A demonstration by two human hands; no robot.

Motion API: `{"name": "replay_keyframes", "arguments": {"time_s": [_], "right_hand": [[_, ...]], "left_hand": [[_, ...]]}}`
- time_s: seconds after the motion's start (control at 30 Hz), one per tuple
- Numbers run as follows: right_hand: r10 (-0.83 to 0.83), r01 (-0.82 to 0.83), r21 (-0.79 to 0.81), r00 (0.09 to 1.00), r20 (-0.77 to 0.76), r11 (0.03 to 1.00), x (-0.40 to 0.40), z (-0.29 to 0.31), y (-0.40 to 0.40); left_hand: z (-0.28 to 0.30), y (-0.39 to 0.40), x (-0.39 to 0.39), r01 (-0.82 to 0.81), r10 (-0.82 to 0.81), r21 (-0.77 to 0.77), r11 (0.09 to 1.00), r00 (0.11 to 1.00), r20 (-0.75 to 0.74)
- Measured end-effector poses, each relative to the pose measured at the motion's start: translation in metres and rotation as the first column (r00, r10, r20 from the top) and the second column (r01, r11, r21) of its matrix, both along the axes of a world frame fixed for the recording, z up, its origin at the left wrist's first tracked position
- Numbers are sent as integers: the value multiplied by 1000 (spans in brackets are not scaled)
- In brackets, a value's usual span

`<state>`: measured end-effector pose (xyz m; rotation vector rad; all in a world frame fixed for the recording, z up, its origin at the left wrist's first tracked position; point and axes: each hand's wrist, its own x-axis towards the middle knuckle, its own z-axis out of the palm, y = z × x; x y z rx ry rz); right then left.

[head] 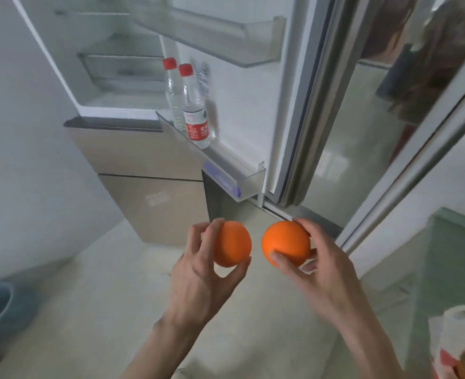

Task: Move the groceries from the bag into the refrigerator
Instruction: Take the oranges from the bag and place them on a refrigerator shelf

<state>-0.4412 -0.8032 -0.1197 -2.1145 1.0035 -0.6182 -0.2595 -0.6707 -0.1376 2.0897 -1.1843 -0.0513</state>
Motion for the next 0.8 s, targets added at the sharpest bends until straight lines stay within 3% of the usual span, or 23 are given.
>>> {"name": "replay_keyframes", "arguments": {"time_s": [0.4,0.8], "right_hand": [[296,-295,-128,955,-12,947,143,16,18],[284,-268,-109,945,166,957,317,24,64]], "left_hand": [[19,60,121,-267,265,-112,957,964,-39],[29,118,277,-309,291,-219,926,950,-109]]}}
